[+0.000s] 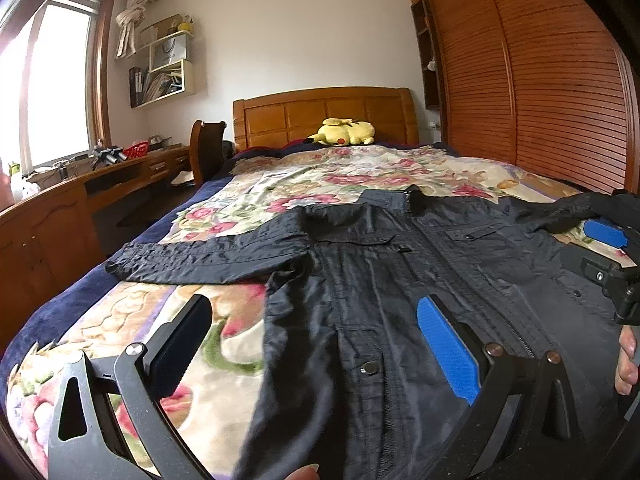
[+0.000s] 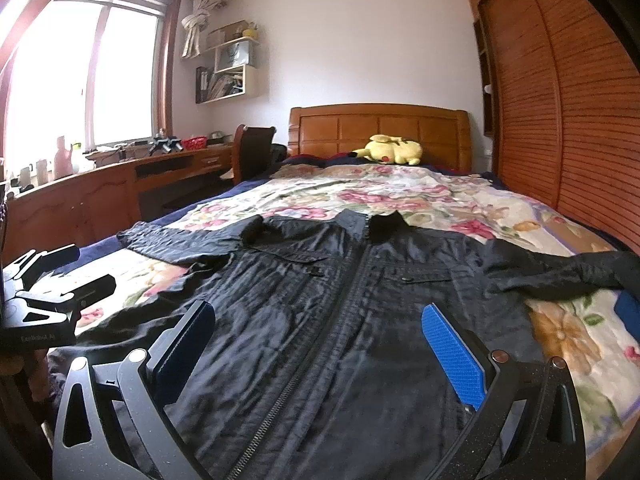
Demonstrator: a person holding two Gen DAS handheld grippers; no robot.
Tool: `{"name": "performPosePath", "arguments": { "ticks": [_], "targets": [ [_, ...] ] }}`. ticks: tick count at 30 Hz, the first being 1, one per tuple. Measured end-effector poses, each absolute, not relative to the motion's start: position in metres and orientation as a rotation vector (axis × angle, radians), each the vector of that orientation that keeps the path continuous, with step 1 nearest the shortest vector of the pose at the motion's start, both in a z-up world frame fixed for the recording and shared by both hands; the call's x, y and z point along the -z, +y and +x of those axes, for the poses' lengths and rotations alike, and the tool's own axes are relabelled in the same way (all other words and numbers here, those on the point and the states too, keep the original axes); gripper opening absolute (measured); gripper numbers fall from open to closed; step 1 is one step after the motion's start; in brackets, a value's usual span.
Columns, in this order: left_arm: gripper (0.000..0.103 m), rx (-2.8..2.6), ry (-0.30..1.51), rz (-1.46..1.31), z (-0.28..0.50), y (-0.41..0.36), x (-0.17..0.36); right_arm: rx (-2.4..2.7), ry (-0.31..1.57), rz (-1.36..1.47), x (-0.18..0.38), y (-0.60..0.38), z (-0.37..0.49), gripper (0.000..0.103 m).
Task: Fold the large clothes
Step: 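Move the left tool to the jacket sleeve cuff and close on it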
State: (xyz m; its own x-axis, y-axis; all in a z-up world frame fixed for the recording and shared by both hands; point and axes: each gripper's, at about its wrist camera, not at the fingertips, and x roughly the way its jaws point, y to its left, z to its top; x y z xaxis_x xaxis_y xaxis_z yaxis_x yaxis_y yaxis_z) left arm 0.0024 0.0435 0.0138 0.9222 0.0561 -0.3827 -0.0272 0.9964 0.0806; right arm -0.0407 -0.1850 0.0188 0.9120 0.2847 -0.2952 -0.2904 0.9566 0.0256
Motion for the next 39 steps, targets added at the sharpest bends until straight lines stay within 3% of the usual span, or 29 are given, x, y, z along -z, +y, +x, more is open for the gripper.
{"name": "performPosePath", "arguments": {
  "ticks": [21,39],
  "targets": [
    [0.103,-0.153,0.452,0.0,0.0,0.133,-0.012,-0.428,0.344,-0.106,-0.042,-0.116,-0.013,0.103],
    [0.103,-0.292,0.548,-0.061,0.011,0.218,0.006,-0.538,0.462,-0.196,-0.024,-0.066,0.033,0.103]
  ]
}}
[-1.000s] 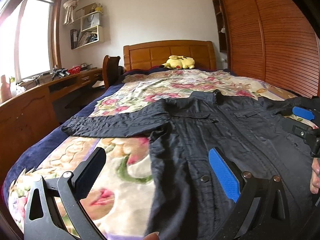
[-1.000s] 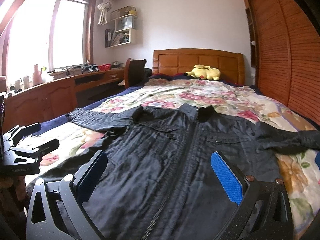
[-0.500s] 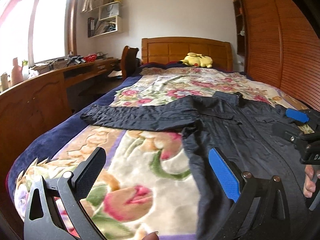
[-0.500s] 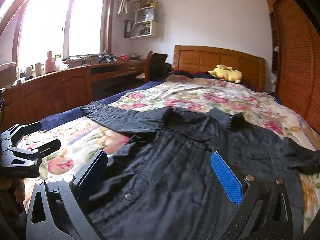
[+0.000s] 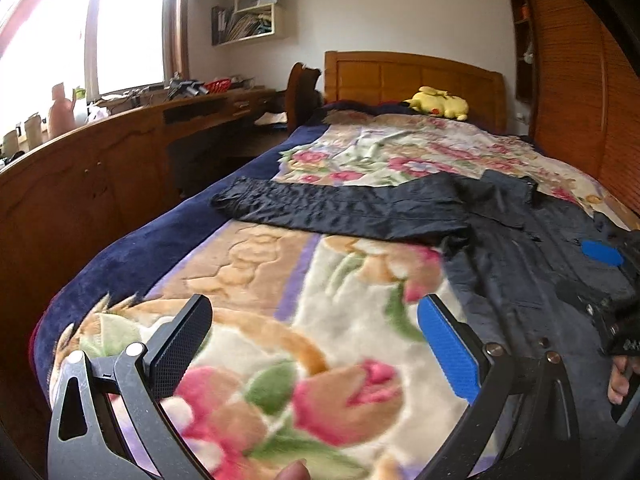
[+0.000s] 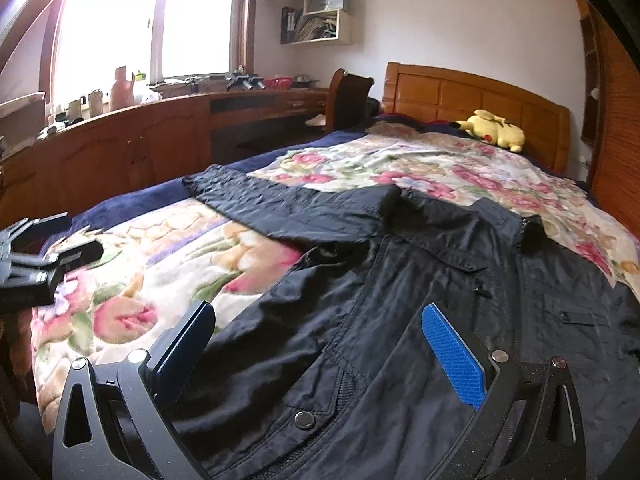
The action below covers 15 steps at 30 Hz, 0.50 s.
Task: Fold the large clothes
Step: 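Move the left tool to the jacket sleeve cuff and close on it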
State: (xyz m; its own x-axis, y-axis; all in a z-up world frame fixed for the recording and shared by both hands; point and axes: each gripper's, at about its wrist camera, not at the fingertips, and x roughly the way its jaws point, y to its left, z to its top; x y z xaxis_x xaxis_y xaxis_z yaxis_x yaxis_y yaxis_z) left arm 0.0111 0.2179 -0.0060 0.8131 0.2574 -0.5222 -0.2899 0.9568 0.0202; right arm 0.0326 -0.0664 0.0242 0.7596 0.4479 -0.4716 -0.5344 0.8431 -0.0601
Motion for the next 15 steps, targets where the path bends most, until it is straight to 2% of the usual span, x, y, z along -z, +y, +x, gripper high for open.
{"name": "performPosePath", "arguments": {
  "ticks": [15],
  "targets": [
    [0.103,-0.339,0.67,-0.012,0.086,0.303,0.022,-0.539,0.471,-0.191,-0.016,-0.057,0.033,0.103]
  ]
}}
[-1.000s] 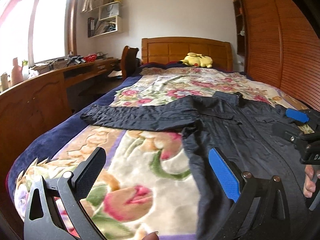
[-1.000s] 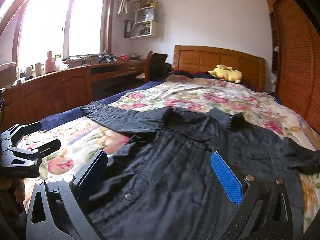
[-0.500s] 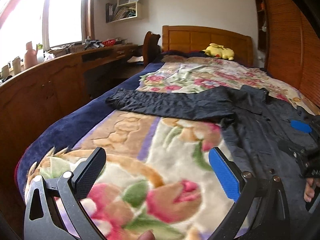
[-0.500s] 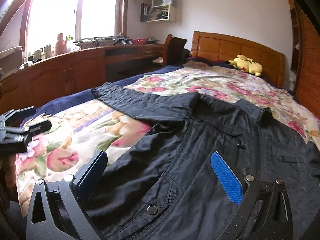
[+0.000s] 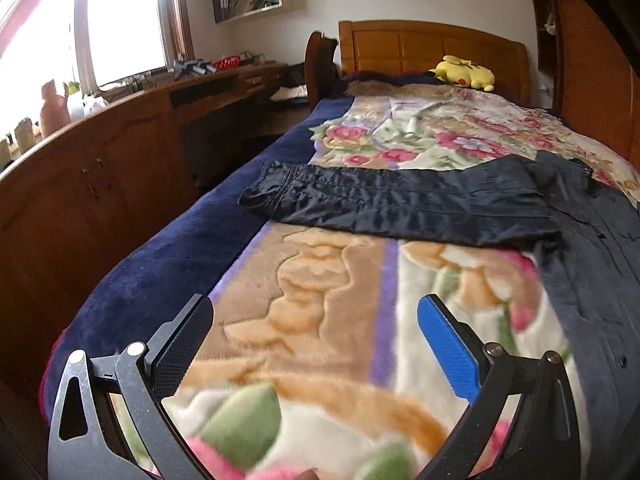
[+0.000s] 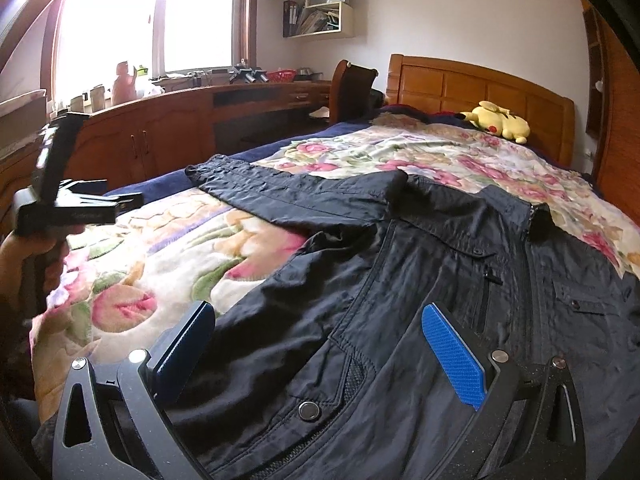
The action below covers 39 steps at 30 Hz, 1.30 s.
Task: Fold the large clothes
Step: 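Move the left tool to the jacket sleeve cuff and close on it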
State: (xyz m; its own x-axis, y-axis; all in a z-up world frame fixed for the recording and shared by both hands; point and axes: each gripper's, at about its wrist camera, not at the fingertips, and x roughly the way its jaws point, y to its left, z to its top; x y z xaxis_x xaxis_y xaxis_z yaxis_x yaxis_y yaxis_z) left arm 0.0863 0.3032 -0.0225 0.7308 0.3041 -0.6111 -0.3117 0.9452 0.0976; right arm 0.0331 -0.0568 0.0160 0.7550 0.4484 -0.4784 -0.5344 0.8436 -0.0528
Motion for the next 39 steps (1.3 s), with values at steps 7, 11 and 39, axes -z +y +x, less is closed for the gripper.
{"name": "performPosePath", "arguments": {
  "ticks": [7,11,39],
  "targets": [
    [0.088,-0.331,0.725,-0.056,0.137,0.337,0.03,-0.539,0.488,-0.197,-0.012,-0.054,0.035,0.103],
    [0.078,-0.343,0.737,-0.099,0.162,0.358,0.032,-0.543,0.499,-0.195,-0.011,-0.053,0.037,0.103],
    [0.055,-0.448,0.824,-0.265,0.256,0.44,0.07,-0.577,0.546,-0.187,-0.003,-0.05,0.046,0.103]
  ]
}}
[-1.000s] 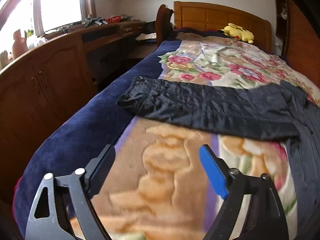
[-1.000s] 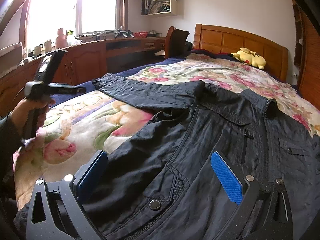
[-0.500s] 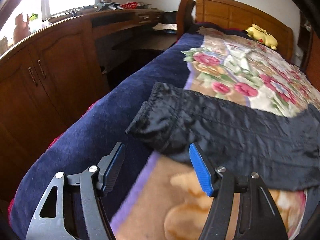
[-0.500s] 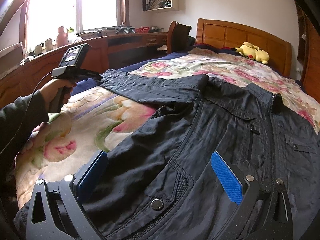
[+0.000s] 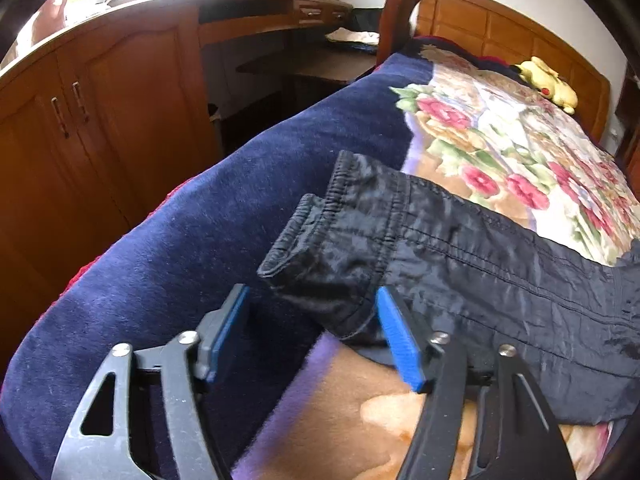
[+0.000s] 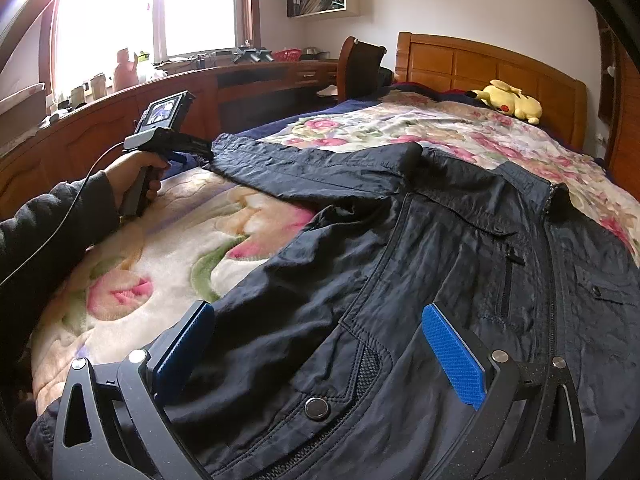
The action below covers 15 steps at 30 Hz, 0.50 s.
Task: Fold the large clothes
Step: 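Move the left tool to the jacket sleeve cuff and close on it, then carry the sleeve across the jacket front with the left tool, then open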
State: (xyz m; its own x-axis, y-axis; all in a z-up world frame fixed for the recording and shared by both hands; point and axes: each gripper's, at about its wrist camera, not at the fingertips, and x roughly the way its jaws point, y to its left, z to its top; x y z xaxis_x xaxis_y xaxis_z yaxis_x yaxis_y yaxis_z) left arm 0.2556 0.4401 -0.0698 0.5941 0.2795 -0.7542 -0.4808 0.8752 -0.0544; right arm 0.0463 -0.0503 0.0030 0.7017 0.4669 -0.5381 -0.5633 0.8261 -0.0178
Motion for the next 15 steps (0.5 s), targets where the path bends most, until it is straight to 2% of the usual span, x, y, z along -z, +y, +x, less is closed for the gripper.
{"name": "performPosePath", "arguments": {
  "ticks": [1,2,3,4,6,15],
  "targets": [
    [0.048,-0.424,0.823,-0.273,0.255,0.439,0.07,-0.577,0.547,-0.188,-0.003,-0.05,0.046,0.103],
    [0.034,-0.397,0.826,-0.281,0.255,0.438,0.07,-0.576,0.548,-0.189,-0.002,-0.05,0.047,0.103],
    [0.024,-0.371,0.831,-0.288,0.255,0.435,0.07,-0.576,0.549,-0.19,-0.002,-0.05,0.047,0.103],
    [0.021,-0.371,0.833,-0.272,0.255,0.43,0.068,-0.576,0.548,-0.189,-0.002,-0.05,0.047,0.103],
    [0.01,-0.362,0.815,-0.223,0.252,0.416,0.058,-0.577,0.545,-0.184,-0.003,-0.051,0.046,0.103],
    [0.008,-0.292,0.675,-0.053,0.222,0.32,-0.041,-0.606,0.527,-0.133,-0.016,-0.066,0.037,0.103]
  ]
}}
